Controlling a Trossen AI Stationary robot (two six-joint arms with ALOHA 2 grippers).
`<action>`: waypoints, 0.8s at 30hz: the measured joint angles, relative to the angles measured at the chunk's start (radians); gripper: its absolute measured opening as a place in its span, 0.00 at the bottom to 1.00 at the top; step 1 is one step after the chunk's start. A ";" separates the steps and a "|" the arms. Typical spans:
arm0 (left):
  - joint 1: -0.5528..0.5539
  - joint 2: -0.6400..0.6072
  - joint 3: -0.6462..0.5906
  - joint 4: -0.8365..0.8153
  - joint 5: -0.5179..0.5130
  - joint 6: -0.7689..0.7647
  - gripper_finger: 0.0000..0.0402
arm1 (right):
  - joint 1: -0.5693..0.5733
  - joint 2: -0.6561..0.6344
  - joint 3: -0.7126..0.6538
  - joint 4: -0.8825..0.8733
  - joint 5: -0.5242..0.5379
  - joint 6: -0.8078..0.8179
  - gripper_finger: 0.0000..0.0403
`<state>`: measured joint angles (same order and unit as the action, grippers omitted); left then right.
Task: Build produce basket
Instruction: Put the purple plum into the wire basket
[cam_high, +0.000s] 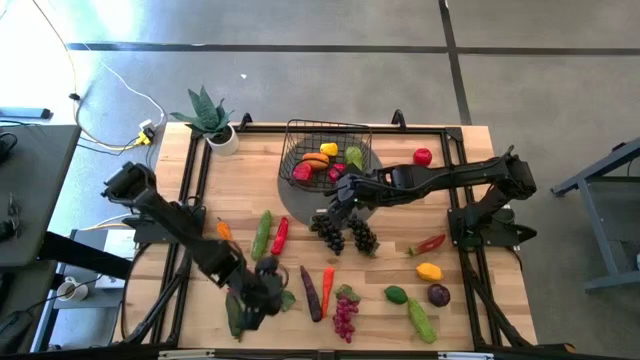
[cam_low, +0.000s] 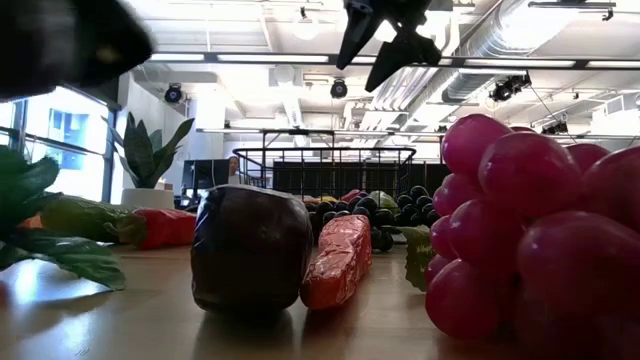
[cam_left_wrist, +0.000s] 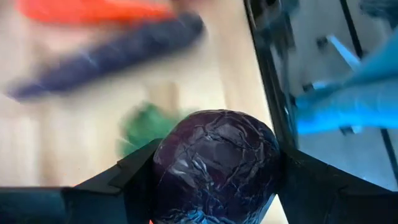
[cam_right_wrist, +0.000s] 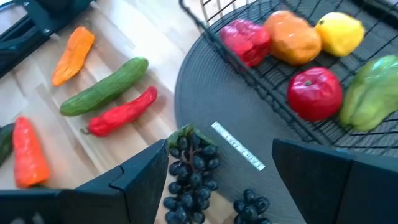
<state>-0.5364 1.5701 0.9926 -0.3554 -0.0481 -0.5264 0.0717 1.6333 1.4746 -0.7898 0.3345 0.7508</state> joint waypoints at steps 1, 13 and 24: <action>0.018 -0.017 0.000 -0.011 -0.014 0.012 0.63 | -0.003 0.000 0.000 0.000 0.007 0.000 0.67; 0.286 -0.195 0.000 -0.118 -0.121 0.212 0.63 | -0.064 0.000 0.000 -0.050 0.007 0.036 0.67; 0.545 -0.250 0.000 -0.113 -0.121 0.442 0.63 | -0.149 -0.001 0.000 -0.061 0.007 0.038 0.67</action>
<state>0.0087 1.3205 0.9924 -0.4681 -0.1688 -0.0844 -0.0777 1.6325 1.4746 -0.8510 0.3420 0.7884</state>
